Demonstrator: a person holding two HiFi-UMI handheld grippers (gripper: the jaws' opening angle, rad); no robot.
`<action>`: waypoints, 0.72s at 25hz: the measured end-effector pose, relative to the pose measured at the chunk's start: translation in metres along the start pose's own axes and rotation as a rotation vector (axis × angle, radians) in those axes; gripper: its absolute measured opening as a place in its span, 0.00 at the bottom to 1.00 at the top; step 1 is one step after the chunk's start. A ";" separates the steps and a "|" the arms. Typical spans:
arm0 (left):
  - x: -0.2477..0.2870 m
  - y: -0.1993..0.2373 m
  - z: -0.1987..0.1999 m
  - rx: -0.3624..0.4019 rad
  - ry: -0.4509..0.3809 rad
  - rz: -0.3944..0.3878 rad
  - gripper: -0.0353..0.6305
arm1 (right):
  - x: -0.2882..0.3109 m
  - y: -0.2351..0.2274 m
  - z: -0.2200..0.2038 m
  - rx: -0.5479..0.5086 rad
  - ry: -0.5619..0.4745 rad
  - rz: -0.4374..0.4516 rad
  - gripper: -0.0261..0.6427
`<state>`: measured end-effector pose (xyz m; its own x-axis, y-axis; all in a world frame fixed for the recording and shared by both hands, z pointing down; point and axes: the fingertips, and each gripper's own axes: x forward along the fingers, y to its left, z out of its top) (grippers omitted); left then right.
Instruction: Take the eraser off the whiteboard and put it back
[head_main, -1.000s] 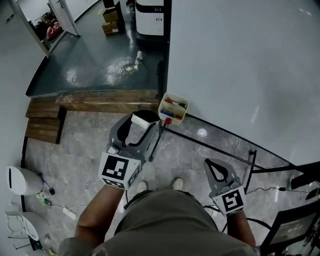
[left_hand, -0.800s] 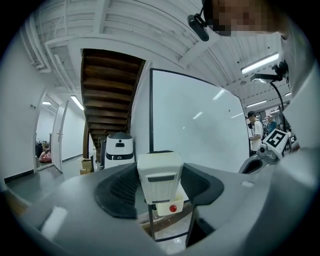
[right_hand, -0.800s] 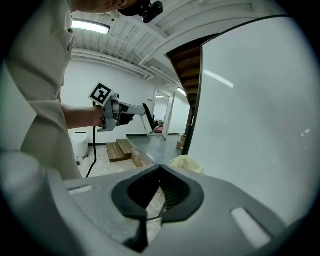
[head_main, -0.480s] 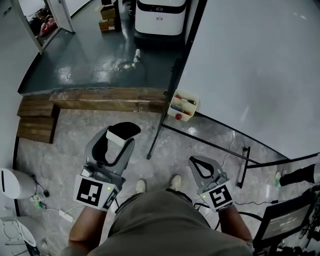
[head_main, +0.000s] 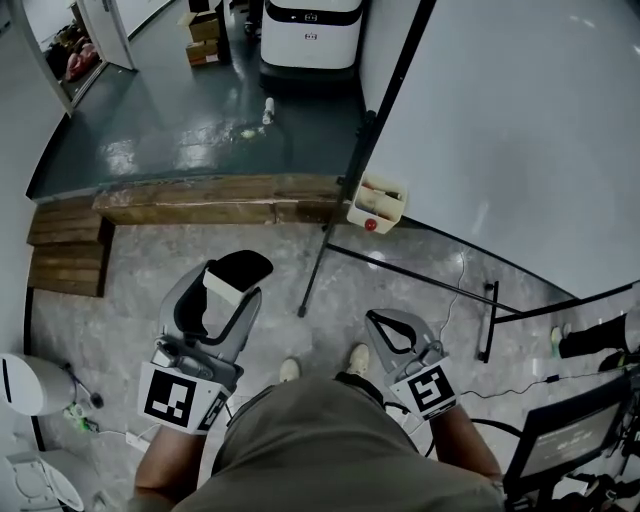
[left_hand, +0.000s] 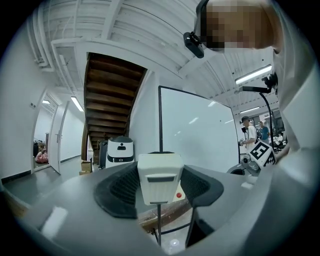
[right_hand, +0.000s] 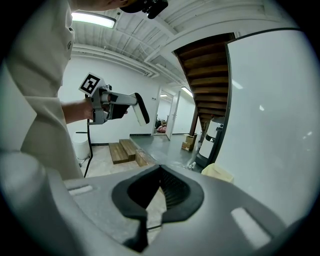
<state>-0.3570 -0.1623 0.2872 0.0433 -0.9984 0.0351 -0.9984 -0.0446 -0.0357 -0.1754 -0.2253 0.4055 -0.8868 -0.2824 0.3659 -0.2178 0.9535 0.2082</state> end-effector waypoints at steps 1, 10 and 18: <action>0.002 0.001 0.000 -0.003 0.001 -0.007 0.44 | 0.000 0.000 0.001 0.010 0.005 -0.006 0.04; 0.019 -0.009 0.006 -0.023 -0.052 -0.102 0.44 | -0.017 0.003 -0.002 0.024 0.034 -0.086 0.04; 0.082 -0.048 0.005 -0.035 -0.053 -0.178 0.44 | -0.066 -0.036 -0.028 0.086 0.066 -0.206 0.04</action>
<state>-0.3057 -0.2423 0.2866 0.2201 -0.9754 -0.0152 -0.9755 -0.2201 0.0015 -0.0981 -0.2437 0.3992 -0.7920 -0.4759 0.3824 -0.4280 0.8795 0.2081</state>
